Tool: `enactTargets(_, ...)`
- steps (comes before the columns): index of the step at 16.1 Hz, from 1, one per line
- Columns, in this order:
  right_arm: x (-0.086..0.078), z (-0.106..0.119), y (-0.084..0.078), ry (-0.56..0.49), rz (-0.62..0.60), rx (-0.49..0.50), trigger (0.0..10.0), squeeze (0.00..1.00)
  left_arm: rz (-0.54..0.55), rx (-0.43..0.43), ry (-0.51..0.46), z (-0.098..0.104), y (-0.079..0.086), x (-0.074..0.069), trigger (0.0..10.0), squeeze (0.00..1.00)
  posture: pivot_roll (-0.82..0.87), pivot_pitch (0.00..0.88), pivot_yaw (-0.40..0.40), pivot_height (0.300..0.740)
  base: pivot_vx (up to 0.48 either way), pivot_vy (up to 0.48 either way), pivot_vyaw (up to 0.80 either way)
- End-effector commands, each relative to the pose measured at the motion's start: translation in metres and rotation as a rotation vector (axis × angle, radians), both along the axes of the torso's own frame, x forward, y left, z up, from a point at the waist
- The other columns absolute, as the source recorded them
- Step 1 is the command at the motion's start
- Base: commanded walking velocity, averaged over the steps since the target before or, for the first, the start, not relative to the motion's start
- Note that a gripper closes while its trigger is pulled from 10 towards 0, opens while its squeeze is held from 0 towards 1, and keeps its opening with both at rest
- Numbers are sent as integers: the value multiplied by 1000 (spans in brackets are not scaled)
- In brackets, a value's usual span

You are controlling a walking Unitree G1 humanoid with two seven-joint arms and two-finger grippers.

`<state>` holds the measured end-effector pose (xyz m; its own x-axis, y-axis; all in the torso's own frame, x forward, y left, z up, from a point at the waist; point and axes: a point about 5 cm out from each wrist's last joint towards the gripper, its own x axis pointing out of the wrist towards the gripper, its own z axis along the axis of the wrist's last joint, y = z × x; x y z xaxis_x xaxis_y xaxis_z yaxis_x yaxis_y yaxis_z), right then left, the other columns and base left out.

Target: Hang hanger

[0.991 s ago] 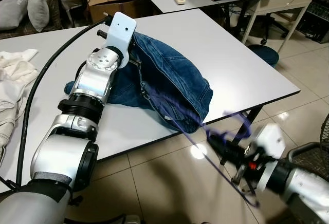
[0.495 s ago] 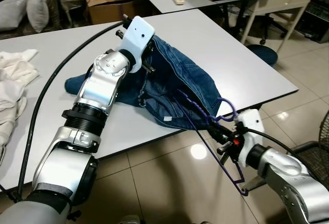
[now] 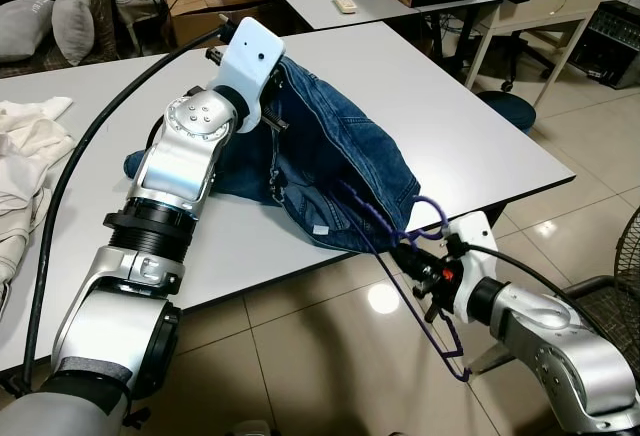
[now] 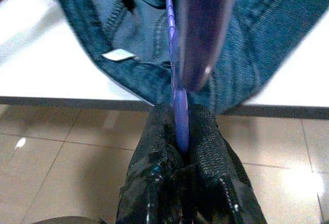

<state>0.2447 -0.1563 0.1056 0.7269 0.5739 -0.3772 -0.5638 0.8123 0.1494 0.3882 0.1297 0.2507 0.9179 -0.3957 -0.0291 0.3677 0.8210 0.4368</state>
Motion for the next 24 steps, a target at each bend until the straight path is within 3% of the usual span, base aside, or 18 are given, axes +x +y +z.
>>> enactTargets(1,1,-22,-12,117,-95,-54,10000,0,-29,-34,-60,19,-5,-2,0,0,69,0,0,740,0,0,0)
enactTargets(2,8,-20,-18,91,-153,-71,10000,0,-40,-39,-65,22,-6,-3,0,0,66,0,4,740,0,0,0)
enactTargets(3,27,-6,-35,-8,-293,-75,10000,0,-50,-39,-75,25,-7,-4,0,0,65,0,6,740,0,0,0)
enactTargets(5,56,38,-57,-210,-466,-2,10000,0,-14,-40,-114,34,5,-3,0,0,65,0,1,740,0,0,0)
enactTargets(7,67,63,-67,-308,-534,39,10000,0,22,-43,-163,42,15,-2,0,0,66,0,-3,740,0,0,0)
enactTargets(9,83,117,-86,-539,-654,122,10000,0,56,-81,-332,71,33,-6,0,0,70,0,-18,740,0,0,0)
enactTargets(10,84,134,-87,-619,-657,165,10000,0,78,-121,-390,81,41,-12,0,0,70,0,-19,740,0,0,0)
enactTargets(12,82,121,-80,-582,-610,134,10000,0,93,-102,-365,71,49,-20,0,0,68,0,-21,740,0,0,0)
enactTargets(14,74,88,-73,-459,-581,56,10000,0,68,-48,-258,36,48,-29,0,0,68,0,-19,740,0,0,0)
enactTargets(15,64,63,-68,-359,-569,6,10000,0,36,30,-161,3,45,-38,0,0,62,0,-16,740,0,0,0)
enactTargets(16,61,55,-66,-325,-566,-6,10000,0,20,67,-123,-10,43,-42,0,0,62,0,-16,740,0,0,0)
enactTargets(17,48,32,-64,-239,-562,-38,10000,0,-37,106,9,-47,33,-57,0,0,55,0,-13,740,0,0,0)
enactTargets(18,39,20,-64,-188,-574,-45,10000,0,-65,120,110,-71,23,-67,0,0,49,0,-10,740,0,0,0)
enactTargets(21,33,18,-67,-176,-584,-61,10000,0,-98,108,164,-79,14,-71,0,0,41,0,-1,740,0,0,0)
enactTargets(22,34,21,-67,-182,-588,-57,10000,0,-129,148,160,-78,10,-72,4000,0,40,0,2,740,0,0,0)
enactTargets(23,35,24,-65,-190,-587,-55,10000,0,-222,186,183,-83,3,-76,10000,1000,37,0,4,740,0,0,0)
enactTargets(24,35,24,-65,-193,-586,-55,10000,0,-254,196,194,-86,1,-78,10000,1000,37,0,4,740,0,0,0)
